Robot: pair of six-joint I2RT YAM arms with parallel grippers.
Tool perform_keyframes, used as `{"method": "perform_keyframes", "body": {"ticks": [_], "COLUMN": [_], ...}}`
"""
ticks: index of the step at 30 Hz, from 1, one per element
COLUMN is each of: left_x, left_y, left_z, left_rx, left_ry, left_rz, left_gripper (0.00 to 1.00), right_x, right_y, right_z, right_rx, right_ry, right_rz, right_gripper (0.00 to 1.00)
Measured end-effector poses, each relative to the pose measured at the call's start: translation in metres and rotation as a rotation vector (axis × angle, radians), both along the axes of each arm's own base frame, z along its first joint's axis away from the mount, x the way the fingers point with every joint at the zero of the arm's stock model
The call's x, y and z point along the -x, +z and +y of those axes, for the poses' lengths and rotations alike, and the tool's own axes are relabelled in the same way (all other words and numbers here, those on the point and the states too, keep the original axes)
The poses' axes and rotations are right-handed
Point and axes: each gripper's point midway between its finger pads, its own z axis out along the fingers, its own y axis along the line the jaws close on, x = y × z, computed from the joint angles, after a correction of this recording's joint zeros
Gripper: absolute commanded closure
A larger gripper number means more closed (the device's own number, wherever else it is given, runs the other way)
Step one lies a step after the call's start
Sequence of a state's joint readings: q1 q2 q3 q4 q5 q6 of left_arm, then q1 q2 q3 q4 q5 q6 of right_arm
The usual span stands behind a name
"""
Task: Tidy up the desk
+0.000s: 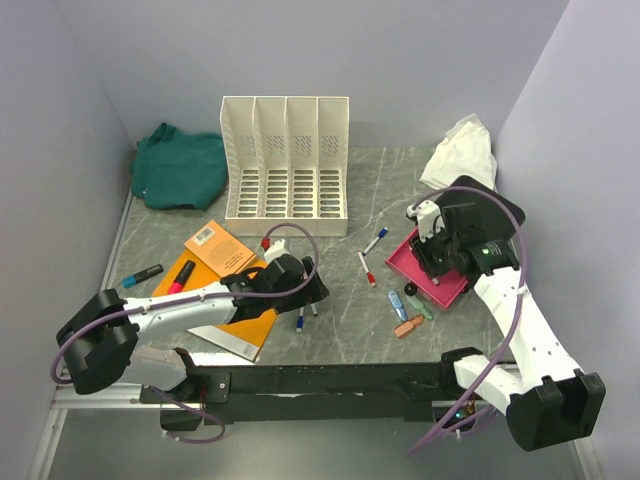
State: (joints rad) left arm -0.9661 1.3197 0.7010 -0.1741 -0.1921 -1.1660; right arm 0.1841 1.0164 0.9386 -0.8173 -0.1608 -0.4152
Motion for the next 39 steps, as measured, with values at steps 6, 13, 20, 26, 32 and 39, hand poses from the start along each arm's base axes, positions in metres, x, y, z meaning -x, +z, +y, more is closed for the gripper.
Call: {"method": "perform_keyframes", "body": {"ticks": [6,13,20,26,32,39], "left_x": [0.0,0.001,-0.009,-0.017,-0.023,-0.032], "left_y": [-0.004,-0.009,-0.02,-0.038,-0.055,-0.06], "left_z": [0.001,-0.008,-0.016,-0.012,-0.012,-0.015], "left_rx": [-0.027,-0.051,-0.122,-0.222,-0.295,-0.343], "left_ry": [0.008,-0.008,0.013,0.067,0.09,0.095], "left_rz": [0.01,0.022,0.037,0.066,0.09,0.078], "left_gripper": [0.1,0.12,0.26,0.37,0.47,0.67], "right_x": [0.007,0.019,0.035,0.042,0.043,0.044], "right_y": [0.008,0.029,0.055,0.051,0.054,0.058], "right_z": [-0.002,0.015,0.029,0.029,0.03,0.032], "right_rx": [-0.019,-0.175,-0.317,-0.37,-0.397,-0.407], "right_ry": [-0.002,0.071,0.15,0.15,0.151,0.162], "right_rz": [-0.036,-0.082,-0.175,-0.19,-0.205,-0.22], "right_gripper": [0.55,0.53,0.49,0.48,0.47,0.47]}}
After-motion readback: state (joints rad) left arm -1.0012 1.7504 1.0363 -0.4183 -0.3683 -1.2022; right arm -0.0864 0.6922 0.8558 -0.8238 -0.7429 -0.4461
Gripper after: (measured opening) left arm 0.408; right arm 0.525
